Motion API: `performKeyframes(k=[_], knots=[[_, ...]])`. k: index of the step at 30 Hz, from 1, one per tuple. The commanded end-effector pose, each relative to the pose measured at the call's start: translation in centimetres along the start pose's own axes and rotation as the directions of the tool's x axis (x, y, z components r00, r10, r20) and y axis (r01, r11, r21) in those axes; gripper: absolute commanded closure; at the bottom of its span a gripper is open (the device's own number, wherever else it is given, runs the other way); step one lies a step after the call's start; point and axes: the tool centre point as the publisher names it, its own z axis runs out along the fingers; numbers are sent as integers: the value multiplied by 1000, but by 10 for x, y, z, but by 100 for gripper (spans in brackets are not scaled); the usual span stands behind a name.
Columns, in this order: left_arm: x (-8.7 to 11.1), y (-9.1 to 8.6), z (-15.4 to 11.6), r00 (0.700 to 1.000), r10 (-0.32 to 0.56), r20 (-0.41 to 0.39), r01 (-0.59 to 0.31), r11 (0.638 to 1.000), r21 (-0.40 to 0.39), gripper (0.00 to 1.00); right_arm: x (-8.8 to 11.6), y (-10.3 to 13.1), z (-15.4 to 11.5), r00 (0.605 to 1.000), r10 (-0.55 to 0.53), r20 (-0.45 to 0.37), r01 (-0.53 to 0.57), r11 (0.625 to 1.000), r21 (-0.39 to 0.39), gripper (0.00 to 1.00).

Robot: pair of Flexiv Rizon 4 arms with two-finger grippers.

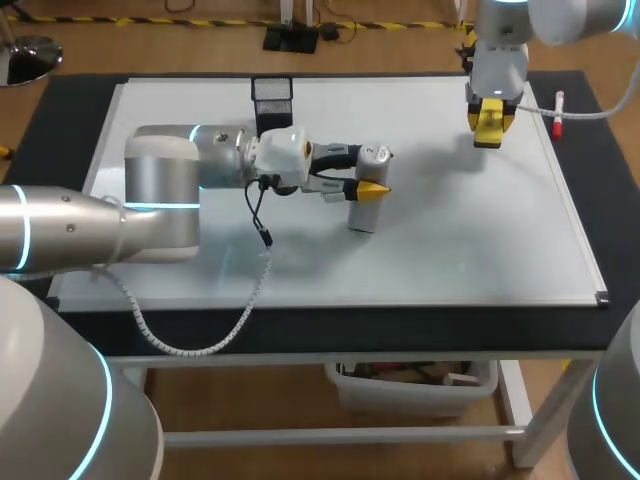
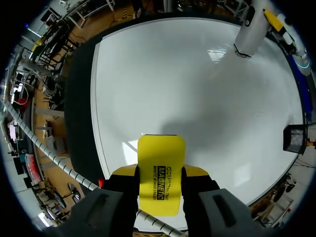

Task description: Pick up the inspection probe, press it on each red-marked spot on the whiteboard one by one, put down the probe, pick up the eraser, and wipe off all the red marks.

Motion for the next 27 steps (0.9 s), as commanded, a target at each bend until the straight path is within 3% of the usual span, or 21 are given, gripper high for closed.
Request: performKeyframes(k=[1,12,27], knots=[[-5,6,1,1000,-3,-3,3,1000,7,100,1,0,-2,1000,-2,-3,2,1000,0,100],[-13,15,-2,1000,-5,-7,5,1000,24,100,1,0,-2,1000,-2,-3,2,1000,0,100],[-15,21,-5,1000,-5,-2,5,997,-80,100,1,0,-2,1000,-2,-3,2,1000,0,100]])
